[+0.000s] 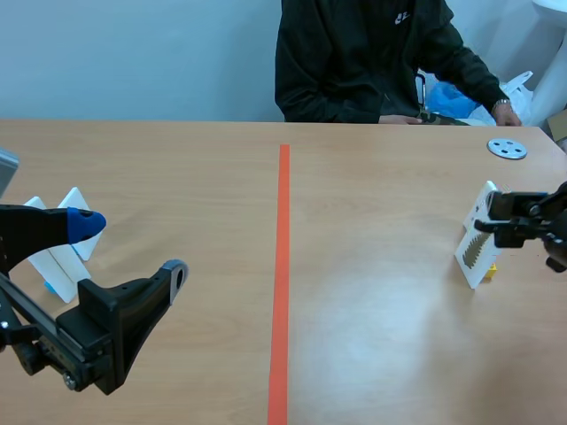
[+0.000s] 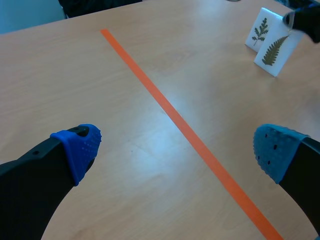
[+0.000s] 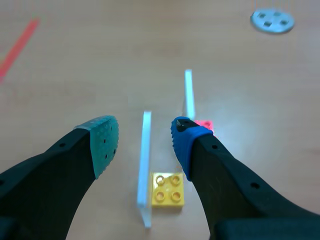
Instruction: Sort the leaf by its shape. The table is split by an orange tape line. A compound leaf with several leaflets goes to the left side, a simple leaf with one blade goes to the right side. Return to the home posture when a red brick is placed on the table.
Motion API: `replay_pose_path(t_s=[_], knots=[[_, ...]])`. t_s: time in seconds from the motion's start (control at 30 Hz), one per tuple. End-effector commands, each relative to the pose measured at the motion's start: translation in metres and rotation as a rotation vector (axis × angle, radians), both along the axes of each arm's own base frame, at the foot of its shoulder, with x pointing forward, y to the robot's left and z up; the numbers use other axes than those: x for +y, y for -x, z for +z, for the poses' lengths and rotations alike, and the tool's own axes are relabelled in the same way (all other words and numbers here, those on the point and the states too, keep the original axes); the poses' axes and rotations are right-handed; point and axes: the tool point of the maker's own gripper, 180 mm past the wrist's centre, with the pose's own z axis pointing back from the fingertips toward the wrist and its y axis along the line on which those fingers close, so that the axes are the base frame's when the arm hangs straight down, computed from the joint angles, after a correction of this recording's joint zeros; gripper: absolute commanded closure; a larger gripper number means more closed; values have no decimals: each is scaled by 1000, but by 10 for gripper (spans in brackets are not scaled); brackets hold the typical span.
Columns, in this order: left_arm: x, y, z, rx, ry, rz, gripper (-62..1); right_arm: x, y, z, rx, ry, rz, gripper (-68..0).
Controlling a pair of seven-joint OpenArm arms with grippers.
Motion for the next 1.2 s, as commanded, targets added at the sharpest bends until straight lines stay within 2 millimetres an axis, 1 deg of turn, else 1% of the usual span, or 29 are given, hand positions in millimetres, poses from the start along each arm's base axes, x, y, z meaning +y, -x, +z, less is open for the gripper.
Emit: replay_pose_path(t_s=[0.0,0.13,0.17,0.2,0.27,0.33,0.37,0.4,0.5,0.57,0.7,0.8,0.97,1.17], knots=[[1,-3,6,-23,17,13,-623,-7,0,27,-62,15,14,-253],[1,-3,6,-22,16,13,-623,-5,11,65,-137,17,55,-296],[1,-3,6,-22,16,13,-623,-2,15,74,-154,26,76,-311],[1,-3,6,-22,16,13,-623,3,19,82,-169,32,110,-341],[1,-3,6,-22,16,13,-623,21,29,91,-175,39,208,-456],[1,-3,6,-22,16,13,-623,36,40,91,-150,54,282,-565],[1,-3,6,-22,16,13,-623,39,45,91,-145,48,292,-597],[1,-3,6,-22,16,13,-623,42,49,92,-143,36,299,-616],[1,-3,6,-22,16,13,-623,59,65,89,-116,0,365,-622],[1,-3,6,-22,17,13,-623,68,75,84,-75,9,398,-622],[1,-3,6,-22,16,13,-623,82,95,80,-30,19,436,-622],[1,-3,6,-22,16,13,-623,90,106,81,-13,26,455,-622],[1,-3,6,-22,16,13,-623,92,114,77,23,26,439,-621],[1,-3,6,-23,17,13,-623,90,115,73,39,6,412,-621]])
